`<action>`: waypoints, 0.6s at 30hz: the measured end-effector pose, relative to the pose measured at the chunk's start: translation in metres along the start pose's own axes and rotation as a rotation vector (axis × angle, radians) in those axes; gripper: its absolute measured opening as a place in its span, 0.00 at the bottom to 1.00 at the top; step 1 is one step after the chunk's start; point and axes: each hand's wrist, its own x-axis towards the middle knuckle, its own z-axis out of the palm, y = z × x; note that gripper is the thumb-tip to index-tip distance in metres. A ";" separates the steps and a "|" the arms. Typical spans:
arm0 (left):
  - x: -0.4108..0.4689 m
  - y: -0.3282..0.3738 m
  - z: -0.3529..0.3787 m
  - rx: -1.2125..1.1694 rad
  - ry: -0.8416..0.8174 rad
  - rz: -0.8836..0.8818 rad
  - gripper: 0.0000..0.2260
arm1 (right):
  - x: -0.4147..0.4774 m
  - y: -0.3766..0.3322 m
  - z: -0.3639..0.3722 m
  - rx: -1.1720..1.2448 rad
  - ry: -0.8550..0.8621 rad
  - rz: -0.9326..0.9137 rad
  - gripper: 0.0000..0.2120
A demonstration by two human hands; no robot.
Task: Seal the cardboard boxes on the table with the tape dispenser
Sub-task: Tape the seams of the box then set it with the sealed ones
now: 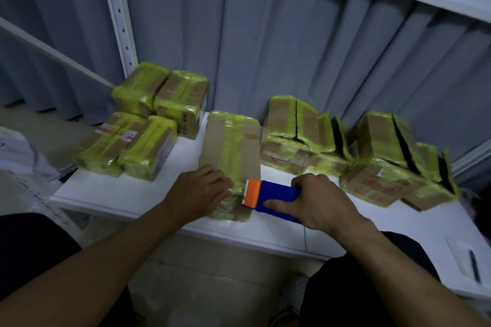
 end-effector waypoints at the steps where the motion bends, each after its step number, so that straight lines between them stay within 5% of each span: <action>1: 0.000 -0.002 -0.002 0.000 0.009 -0.005 0.08 | -0.002 0.003 -0.002 -0.002 -0.001 0.007 0.31; 7: -0.008 -0.005 -0.002 -0.001 0.019 0.096 0.12 | -0.007 0.005 0.008 -0.081 -0.003 0.000 0.31; 18: 0.012 0.013 -0.006 -0.036 -0.102 -0.025 0.16 | 0.005 0.010 0.017 -0.061 -0.032 0.031 0.32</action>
